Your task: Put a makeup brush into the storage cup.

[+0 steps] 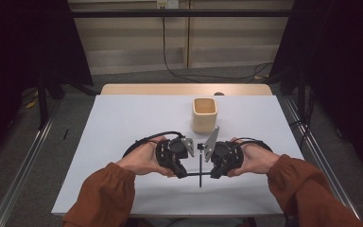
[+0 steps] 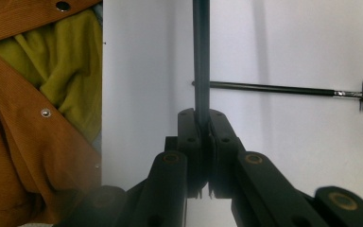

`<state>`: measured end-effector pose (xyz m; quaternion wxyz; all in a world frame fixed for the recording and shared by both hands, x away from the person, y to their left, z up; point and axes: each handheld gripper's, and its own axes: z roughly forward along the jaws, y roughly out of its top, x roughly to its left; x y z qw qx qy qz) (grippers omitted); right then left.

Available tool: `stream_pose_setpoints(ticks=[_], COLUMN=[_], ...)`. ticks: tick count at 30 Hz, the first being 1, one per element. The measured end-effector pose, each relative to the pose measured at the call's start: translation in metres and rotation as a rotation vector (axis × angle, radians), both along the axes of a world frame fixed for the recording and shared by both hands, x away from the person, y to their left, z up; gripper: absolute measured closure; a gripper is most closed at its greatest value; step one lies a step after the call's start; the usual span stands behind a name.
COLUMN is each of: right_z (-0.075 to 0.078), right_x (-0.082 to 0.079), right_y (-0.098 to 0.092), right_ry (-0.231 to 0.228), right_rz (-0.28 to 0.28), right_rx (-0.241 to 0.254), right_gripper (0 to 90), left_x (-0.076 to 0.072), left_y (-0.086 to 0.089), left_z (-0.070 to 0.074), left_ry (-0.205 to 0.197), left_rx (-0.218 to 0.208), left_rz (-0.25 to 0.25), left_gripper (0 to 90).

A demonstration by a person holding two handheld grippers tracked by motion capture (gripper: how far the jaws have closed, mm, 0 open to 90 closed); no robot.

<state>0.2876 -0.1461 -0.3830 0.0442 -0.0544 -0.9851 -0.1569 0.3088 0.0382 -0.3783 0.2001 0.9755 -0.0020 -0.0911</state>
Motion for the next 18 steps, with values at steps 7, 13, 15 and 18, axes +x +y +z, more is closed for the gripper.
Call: stream_pose_setpoints(ticks=[7,13,15,18], right_z=[-0.0008,-0.0004,-0.0003,-0.0004], right_x=[0.0007,0.0027,0.0035,0.0042], right_y=[0.0011,-0.0008,-0.0018,-0.0032], right_ry=[0.006,-0.004,-0.006,0.0], right_rz=[-0.007,-0.026,-0.027,-0.03], right_rx=[0.002,0.01,0.009,0.008], right_gripper=[86.2,86.2,86.2,86.2], left_x=[-0.0004,0.0006,0.0011,0.0035], left_y=[0.0034,0.0032,0.0032,0.0039], left_z=[-0.0038,-0.0038,-0.0037,-0.0032], left_ry=[0.011,-0.003,-0.008,-0.021], left_rx=[-0.039,-0.064,-0.071,-0.061], left_rz=[0.012,0.032,0.042,0.034], left_gripper=[77.6,66.9,59.7,49.3])
